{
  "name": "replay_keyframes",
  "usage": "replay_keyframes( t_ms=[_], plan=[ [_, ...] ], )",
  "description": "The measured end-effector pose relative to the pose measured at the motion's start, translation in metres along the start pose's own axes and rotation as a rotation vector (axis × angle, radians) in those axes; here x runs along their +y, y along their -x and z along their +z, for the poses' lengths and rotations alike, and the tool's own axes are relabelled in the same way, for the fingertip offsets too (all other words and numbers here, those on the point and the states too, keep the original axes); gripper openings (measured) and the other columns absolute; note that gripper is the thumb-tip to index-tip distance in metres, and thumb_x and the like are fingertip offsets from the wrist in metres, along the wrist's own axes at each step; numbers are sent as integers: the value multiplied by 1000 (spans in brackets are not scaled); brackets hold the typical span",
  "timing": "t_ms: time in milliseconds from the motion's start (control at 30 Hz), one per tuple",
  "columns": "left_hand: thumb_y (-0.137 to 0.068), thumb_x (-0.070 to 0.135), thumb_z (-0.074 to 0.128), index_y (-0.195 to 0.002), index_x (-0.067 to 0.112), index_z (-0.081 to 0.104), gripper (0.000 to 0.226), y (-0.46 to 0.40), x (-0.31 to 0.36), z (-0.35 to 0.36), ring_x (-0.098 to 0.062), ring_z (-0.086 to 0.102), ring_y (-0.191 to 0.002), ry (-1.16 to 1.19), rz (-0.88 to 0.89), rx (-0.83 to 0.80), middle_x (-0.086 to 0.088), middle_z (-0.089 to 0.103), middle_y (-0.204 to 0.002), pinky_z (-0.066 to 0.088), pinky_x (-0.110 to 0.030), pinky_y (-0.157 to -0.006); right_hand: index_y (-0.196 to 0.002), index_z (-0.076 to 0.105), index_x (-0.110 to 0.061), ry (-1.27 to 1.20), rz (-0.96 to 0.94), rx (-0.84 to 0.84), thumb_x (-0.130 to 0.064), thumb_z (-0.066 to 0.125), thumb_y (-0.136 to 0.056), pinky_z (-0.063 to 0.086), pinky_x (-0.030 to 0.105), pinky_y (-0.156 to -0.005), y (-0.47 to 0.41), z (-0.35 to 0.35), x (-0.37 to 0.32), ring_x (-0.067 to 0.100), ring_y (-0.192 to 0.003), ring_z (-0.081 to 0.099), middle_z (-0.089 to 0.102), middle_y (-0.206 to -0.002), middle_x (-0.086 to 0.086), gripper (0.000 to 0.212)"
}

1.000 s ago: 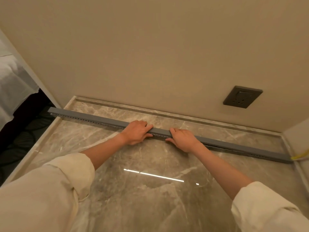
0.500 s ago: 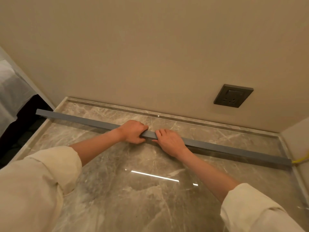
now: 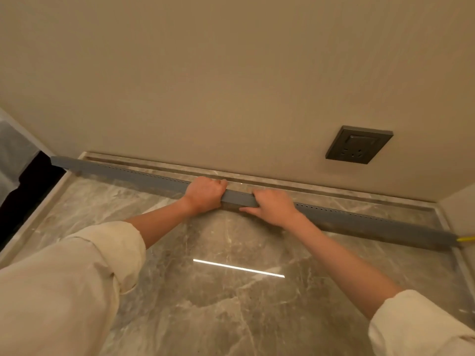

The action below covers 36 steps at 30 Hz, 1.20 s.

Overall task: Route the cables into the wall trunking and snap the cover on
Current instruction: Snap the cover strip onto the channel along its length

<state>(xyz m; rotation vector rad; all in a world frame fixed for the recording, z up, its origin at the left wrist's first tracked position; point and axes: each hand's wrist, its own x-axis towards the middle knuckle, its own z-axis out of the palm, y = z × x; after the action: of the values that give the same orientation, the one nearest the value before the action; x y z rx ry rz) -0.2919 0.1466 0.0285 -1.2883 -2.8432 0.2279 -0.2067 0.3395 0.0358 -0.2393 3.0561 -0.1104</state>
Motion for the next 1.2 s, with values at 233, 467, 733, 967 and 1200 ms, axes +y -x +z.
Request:
replay_keyframes(
  t_ms=[233,467,733,967,1200],
  plan=[
    [-72,11,61,-86,0,56,19,-12,-7,-7,-40,63,-62,34,39,73,-21,68,-81,43,-37,-48,-70,48,-18,26,72,-10,-74,60,-68,37,33,-63,-10,-13,27,30,-83,65,70,-88,10,58],
    [-81,50,59,-94,9,52,43,3,-22,4,-29,62,-71,147,134,224,-10,65,-84,47,-37,-58,-85,64,-14,102,85,49,-67,57,-78,47,36,-68,-14,2,31,31,-82,67,72,-87,10,54],
    [-93,38,51,-115,4,54,42,36,-61,9,-30,57,-98,279,-65,228,-15,60,-109,45,-41,-88,-84,55,-12,149,83,38,-79,49,-71,46,34,-63,-13,-3,35,29,-77,68,72,-81,10,68],
    [-89,19,62,-112,-6,59,35,40,-66,-3,-37,60,-92,282,-121,264,-22,63,-105,49,-46,-81,-107,48,-8,111,-18,35,-50,47,-92,46,37,-78,-1,-13,48,30,-94,60,62,-106,13,44],
    [-87,14,64,-105,-9,61,29,31,-56,-6,-40,57,-88,232,-113,274,-26,63,-96,49,-48,-72,-116,52,-7,103,62,88,-33,53,-94,43,38,-87,15,-9,53,30,-100,56,60,-111,14,34]
  ],
)
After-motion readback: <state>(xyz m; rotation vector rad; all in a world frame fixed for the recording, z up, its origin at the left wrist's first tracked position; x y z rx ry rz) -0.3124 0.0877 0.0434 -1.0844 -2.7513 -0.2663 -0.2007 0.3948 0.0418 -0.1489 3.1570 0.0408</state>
